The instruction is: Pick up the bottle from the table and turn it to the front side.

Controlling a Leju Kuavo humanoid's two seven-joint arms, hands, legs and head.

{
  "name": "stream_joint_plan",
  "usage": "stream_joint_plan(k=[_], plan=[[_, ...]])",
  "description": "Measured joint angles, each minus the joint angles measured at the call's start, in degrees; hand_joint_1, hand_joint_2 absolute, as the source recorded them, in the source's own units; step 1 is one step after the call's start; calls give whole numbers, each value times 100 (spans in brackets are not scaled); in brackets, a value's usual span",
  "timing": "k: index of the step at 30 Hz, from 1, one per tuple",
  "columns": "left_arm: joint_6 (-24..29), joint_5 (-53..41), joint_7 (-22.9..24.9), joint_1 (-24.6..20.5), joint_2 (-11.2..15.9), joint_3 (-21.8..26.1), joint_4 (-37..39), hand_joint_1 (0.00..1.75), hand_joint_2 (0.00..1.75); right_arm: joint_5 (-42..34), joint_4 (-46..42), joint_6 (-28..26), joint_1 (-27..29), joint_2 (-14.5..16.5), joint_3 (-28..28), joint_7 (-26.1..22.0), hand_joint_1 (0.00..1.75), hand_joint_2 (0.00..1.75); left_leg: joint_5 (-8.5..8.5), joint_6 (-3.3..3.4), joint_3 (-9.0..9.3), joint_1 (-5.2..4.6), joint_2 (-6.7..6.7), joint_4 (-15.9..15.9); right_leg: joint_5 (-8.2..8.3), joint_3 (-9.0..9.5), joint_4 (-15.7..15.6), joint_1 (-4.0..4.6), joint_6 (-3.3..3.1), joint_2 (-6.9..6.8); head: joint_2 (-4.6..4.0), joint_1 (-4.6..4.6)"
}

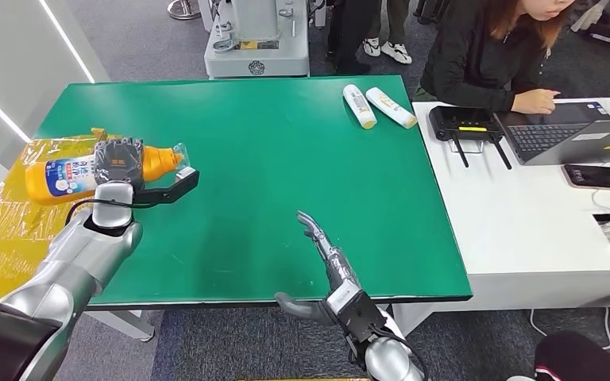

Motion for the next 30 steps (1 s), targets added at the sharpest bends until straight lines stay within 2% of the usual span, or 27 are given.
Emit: stream_joint_plan(k=[15,21,30], plan=[[-181,-93,30,163,191,0,121,175,175,25,0,115,29,-1,-3,0,0,175,0,0,-2,0,6,0,0,-1,1,0,0,5,1,-1],[-172,160,-430,399,320,49,128,175,175,-6,-8,227,21,-22,-14,0,0,175,0,-1,-3,1,-1,0,-1,-4,1,0,-1,-1,1,-1],[-199,216,-475,473,349,117,140,175,175,-46,-17,260,16,-51,-31,0,0,175,0,-1,-4,0,-1,0,0,-3,1,0,-1,-1,2,1]])
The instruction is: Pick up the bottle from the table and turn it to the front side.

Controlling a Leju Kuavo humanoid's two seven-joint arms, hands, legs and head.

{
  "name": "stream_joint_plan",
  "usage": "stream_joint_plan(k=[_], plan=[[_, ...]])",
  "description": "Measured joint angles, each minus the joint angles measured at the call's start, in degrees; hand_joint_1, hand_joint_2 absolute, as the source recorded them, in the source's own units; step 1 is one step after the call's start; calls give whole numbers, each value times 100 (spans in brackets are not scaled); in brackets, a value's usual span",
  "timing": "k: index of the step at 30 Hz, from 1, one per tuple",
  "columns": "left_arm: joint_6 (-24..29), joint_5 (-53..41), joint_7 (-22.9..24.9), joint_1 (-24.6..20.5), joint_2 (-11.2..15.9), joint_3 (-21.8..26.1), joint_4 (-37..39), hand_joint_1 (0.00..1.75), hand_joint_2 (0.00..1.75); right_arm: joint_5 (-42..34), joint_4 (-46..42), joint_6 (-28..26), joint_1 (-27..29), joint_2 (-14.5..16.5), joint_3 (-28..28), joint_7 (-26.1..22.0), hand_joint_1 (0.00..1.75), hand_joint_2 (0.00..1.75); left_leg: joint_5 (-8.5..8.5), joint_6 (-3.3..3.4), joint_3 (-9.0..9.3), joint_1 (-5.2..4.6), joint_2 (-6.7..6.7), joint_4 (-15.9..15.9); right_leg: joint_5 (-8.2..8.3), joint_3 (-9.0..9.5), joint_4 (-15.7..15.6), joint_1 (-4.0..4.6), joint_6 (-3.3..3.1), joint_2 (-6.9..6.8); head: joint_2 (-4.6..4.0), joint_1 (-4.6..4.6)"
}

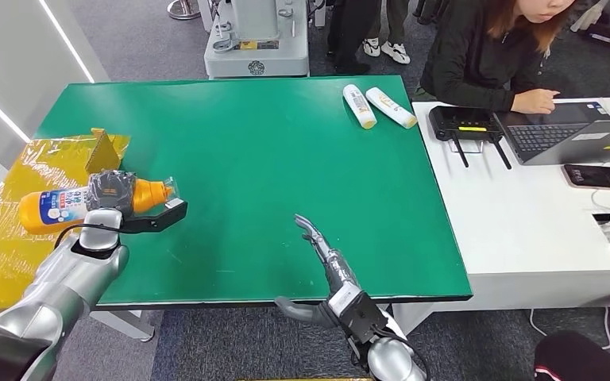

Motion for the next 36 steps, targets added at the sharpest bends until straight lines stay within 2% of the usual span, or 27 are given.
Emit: stream_joint_plan(k=[15,25,28,33,36], plan=[[-233,-67,-38,62,147,104,44,175,175,-13,-9,83,-74,-3,-4,33,0,175,0,0,0,2,0,-1,0,-1,2,1,0,0,-2,-1],[-384,13,-36,89,172,450,74,175,175,-37,-11,137,-161,-3,-3,66,0,175,0,0,0,1,0,0,0,0,1,0,0,0,-1,-2],[-298,77,-202,125,172,565,74,175,175,-41,-10,137,-162,-4,-3,70,0,175,0,0,0,1,0,0,0,-1,1,0,0,0,-1,-1],[-20,458,-819,202,169,862,74,175,175,-77,-13,143,-158,-17,-3,90,0,175,0,0,0,1,1,0,0,-2,1,0,0,1,0,-1],[35,543,-1012,223,167,1041,74,174,175,-83,-13,145,-156,-31,-3,107,0,175,0,0,0,1,1,0,0,-2,1,1,0,1,0,0]])
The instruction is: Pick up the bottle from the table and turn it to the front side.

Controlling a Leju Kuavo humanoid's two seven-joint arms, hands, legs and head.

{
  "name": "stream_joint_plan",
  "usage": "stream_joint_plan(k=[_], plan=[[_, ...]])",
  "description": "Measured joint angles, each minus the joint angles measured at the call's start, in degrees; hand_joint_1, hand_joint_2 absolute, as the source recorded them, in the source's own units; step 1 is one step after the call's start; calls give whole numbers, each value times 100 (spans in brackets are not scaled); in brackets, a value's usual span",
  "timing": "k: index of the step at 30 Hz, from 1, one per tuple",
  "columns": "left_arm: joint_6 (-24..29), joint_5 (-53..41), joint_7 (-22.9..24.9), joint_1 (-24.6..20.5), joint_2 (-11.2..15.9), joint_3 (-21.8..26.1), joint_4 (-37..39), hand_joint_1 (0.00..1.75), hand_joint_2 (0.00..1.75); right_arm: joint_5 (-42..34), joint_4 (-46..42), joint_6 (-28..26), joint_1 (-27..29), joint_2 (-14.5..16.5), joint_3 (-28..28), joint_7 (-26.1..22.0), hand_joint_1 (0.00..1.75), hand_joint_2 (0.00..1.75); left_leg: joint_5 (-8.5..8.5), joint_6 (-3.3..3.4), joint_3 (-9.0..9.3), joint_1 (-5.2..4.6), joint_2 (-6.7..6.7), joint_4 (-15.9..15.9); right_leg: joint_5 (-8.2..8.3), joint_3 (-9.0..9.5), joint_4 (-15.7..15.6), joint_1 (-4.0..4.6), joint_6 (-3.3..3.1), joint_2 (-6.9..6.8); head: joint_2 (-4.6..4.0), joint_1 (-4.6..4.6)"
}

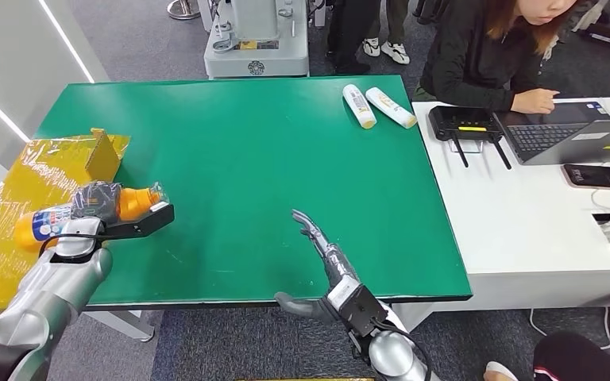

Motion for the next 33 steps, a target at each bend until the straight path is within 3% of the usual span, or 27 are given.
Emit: stream_joint_plan(k=[7,12,21,26,33], plan=[[253,349,-593,95,-29,366,0,175,175,64,-28,31,82,-29,-1,16,0,175,0,0,0,0,1,0,0,0,0,0,0,1,-1,0],[340,356,-714,166,-48,538,0,173,175,92,-75,70,142,-51,-2,24,0,175,0,0,0,0,1,0,0,-1,-1,0,0,1,-2,-1],[235,-53,-757,177,-52,553,0,175,175,175,-125,96,159,-63,-28,50,0,175,0,0,0,0,1,0,0,-1,0,0,0,2,-2,0],[232,-65,-1236,199,-68,553,0,175,175,233,-196,108,245,-75,-71,82,0,175,0,0,0,0,0,0,0,-1,-1,0,0,0,0,0],[283,-4,-1536,228,-127,553,0,175,175,362,-331,122,409,-98,-150,95,0,175,0,0,0,-1,1,0,0,-2,-2,0,0,1,0,0]])
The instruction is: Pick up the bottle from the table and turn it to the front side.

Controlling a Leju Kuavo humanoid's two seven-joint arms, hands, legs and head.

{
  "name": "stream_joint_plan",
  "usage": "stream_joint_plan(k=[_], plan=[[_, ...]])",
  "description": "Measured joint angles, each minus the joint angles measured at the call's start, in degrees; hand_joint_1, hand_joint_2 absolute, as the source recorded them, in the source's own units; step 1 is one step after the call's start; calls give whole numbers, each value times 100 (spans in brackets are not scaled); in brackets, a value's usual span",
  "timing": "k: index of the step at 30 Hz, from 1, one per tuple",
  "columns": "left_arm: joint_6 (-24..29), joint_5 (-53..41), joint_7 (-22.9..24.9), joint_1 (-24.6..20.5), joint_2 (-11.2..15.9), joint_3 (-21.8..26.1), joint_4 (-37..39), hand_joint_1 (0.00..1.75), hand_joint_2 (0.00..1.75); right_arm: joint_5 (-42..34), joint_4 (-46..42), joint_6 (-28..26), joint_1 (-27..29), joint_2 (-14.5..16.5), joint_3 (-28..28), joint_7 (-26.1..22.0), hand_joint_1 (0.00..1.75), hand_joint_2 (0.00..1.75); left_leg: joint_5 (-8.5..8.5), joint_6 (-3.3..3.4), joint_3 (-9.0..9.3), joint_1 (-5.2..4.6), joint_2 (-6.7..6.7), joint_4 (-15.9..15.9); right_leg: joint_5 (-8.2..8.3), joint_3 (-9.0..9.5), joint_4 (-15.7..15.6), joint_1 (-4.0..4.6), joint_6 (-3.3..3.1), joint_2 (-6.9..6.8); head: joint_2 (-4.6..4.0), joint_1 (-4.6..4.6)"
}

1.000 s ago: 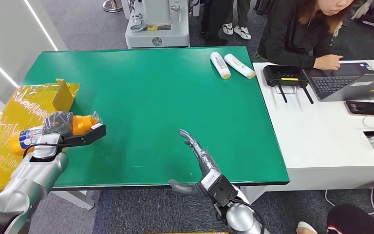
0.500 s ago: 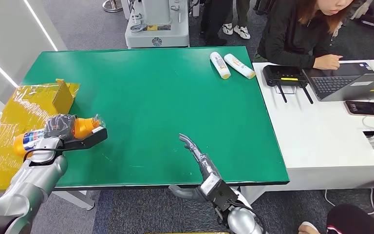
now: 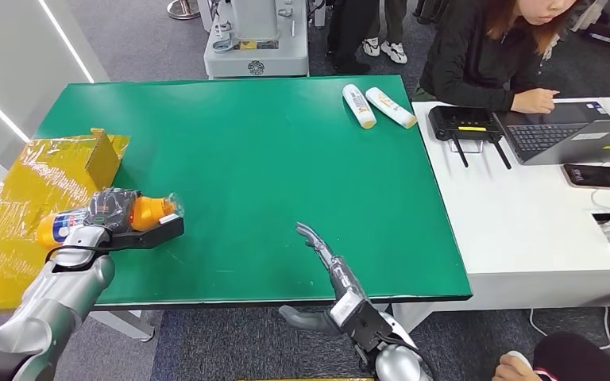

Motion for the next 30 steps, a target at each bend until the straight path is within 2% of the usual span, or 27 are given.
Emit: stream_joint_plan(k=[9,12,14,17,20,27,30], plan=[[111,105,-325,3,-48,0,0,175,175,37,-61,52,17,-1,-15,39,0,175,1,0,1,0,0,0,0,0,1,0,0,0,-2,-1],[110,101,-471,0,-69,0,0,167,175,38,-94,50,24,-3,-24,60,0,175,1,0,1,0,0,1,0,-2,1,0,0,0,-2,-1],[97,78,-607,-12,-101,0,0,155,175,38,-146,48,47,-10,-52,99,0,175,1,0,1,0,-2,1,0,-2,0,0,0,-2,-2,-1],[65,18,-598,-36,-163,-1,0,153,175,43,-241,47,116,-28,-109,140,0,175,0,0,0,-1,1,1,0,-2,0,0,0,0,-2,0],[-4,-121,-330,-56,-194,-4,0,151,175,116,-329,46,239,-48,-147,157,0,175,0,0,0,-1,4,1,1,-2,0,0,0,3,-1,0],[-126,-416,814,-55,-196,-9,0,147,175,337,-543,48,521,-66,-220,186,0,175,0,0,0,1,1,0,0,-2,1,0,0,1,-1,-2],[-116,-435,959,-53,-196,-9,0,144,175,344,-608,48,599,-72,-261,195,0,175,0,0,0,1,1,-1,0,-2,1,0,0,1,0,-1]])
